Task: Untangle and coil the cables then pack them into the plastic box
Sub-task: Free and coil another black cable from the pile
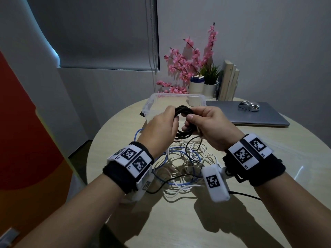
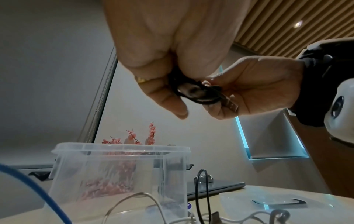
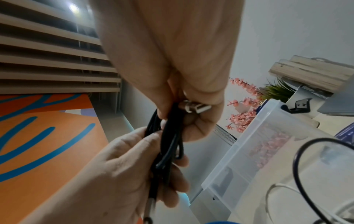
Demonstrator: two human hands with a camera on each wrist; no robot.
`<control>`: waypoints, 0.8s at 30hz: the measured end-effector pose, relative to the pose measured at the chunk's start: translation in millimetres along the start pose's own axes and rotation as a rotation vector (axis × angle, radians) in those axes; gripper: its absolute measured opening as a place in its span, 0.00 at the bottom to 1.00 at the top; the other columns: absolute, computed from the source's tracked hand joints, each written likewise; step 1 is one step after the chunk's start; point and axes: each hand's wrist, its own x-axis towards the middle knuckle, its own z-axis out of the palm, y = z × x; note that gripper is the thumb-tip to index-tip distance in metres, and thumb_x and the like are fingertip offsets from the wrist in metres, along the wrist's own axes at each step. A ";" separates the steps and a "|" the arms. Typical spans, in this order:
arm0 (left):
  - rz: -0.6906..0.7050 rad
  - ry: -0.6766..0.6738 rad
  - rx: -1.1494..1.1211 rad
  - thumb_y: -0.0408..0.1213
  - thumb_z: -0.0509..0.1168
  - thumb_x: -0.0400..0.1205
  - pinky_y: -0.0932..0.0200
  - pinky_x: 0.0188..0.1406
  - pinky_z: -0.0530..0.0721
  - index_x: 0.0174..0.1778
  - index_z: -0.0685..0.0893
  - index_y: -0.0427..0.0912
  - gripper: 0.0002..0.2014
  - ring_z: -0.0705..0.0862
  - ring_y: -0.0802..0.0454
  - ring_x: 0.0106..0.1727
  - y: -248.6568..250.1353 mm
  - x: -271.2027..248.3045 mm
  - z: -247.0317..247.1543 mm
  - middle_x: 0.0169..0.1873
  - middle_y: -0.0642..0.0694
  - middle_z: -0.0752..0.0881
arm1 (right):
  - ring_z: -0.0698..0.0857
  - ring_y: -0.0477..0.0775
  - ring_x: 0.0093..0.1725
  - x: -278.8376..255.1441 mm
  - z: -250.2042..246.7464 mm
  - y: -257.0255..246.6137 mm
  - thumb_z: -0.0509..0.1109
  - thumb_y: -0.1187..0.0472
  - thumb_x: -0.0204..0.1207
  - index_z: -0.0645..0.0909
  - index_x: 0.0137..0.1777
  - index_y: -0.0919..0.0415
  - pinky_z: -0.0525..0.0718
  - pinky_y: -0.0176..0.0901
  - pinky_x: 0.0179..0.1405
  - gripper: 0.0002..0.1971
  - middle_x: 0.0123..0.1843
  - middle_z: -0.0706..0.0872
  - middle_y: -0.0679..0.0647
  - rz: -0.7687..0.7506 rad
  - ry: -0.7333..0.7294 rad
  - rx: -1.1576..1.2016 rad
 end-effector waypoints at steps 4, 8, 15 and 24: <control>-0.035 -0.047 -0.015 0.42 0.51 0.88 0.39 0.34 0.83 0.50 0.73 0.37 0.11 0.82 0.39 0.34 -2.5 4.5 -3.2 0.34 0.40 0.83 | 0.85 0.55 0.36 -2.5 0.9 -0.9 0.62 0.74 0.80 0.82 0.54 0.68 0.87 0.41 0.37 0.09 0.35 0.82 0.59 -0.015 0.000 -0.070; -0.086 -0.136 -0.152 0.41 0.53 0.88 0.41 0.34 0.86 0.51 0.73 0.38 0.10 0.85 0.40 0.33 -2.0 5.0 -10.0 0.38 0.39 0.84 | 0.88 0.59 0.38 -2.1 0.3 -2.1 0.66 0.72 0.79 0.84 0.52 0.65 0.88 0.59 0.47 0.08 0.38 0.86 0.60 -0.022 0.006 -0.171; -0.178 -0.156 -0.491 0.36 0.53 0.89 0.59 0.28 0.86 0.57 0.75 0.44 0.07 0.89 0.48 0.34 -8.0 -1.7 -20.3 0.44 0.42 0.87 | 0.85 0.50 0.25 1.4 -9.5 -1.1 0.65 0.73 0.79 0.83 0.56 0.72 0.84 0.38 0.23 0.09 0.33 0.80 0.62 0.011 0.133 -0.122; 0.038 -0.093 0.015 0.35 0.67 0.81 0.56 0.38 0.80 0.46 0.83 0.45 0.01 0.82 0.53 0.35 -30.8 2.5 -34.7 0.35 0.52 0.86 | 0.84 0.49 0.23 0.6 -15.0 0.5 0.65 0.73 0.79 0.83 0.56 0.73 0.81 0.35 0.21 0.09 0.32 0.80 0.62 0.087 0.078 -0.189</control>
